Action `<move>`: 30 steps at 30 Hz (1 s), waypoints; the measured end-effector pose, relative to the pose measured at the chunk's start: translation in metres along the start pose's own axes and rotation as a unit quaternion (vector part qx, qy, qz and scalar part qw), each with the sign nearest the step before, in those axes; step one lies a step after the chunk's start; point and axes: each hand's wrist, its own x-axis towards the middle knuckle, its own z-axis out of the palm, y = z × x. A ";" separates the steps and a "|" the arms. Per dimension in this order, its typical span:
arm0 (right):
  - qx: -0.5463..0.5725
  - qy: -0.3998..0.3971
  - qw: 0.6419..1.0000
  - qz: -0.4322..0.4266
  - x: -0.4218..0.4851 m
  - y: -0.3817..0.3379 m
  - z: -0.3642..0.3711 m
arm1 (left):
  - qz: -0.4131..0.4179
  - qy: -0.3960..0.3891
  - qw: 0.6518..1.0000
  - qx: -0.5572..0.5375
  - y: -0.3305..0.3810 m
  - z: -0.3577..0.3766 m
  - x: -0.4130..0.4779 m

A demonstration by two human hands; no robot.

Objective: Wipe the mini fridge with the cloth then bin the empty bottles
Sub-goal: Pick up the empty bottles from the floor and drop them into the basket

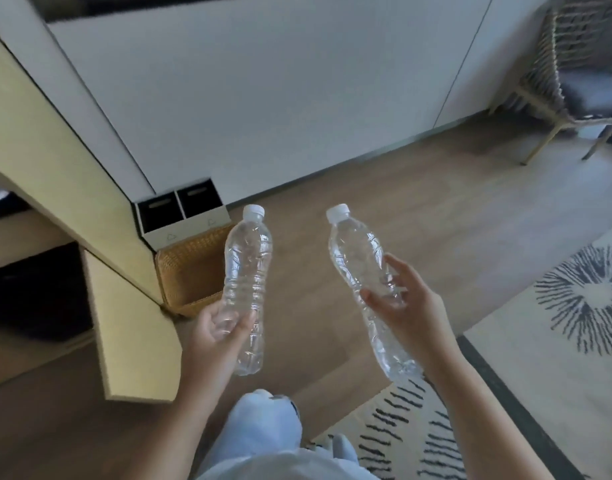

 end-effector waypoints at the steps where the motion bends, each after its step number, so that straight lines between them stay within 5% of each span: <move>1: -0.001 -0.016 1.000 -0.003 0.009 -0.003 0.005 | -0.006 0.015 1.000 -0.002 -0.001 -0.001 0.006; 30: -0.040 -0.170 0.983 -0.046 0.327 -0.131 0.221 | -0.051 0.095 0.992 -0.058 0.038 -0.039 0.336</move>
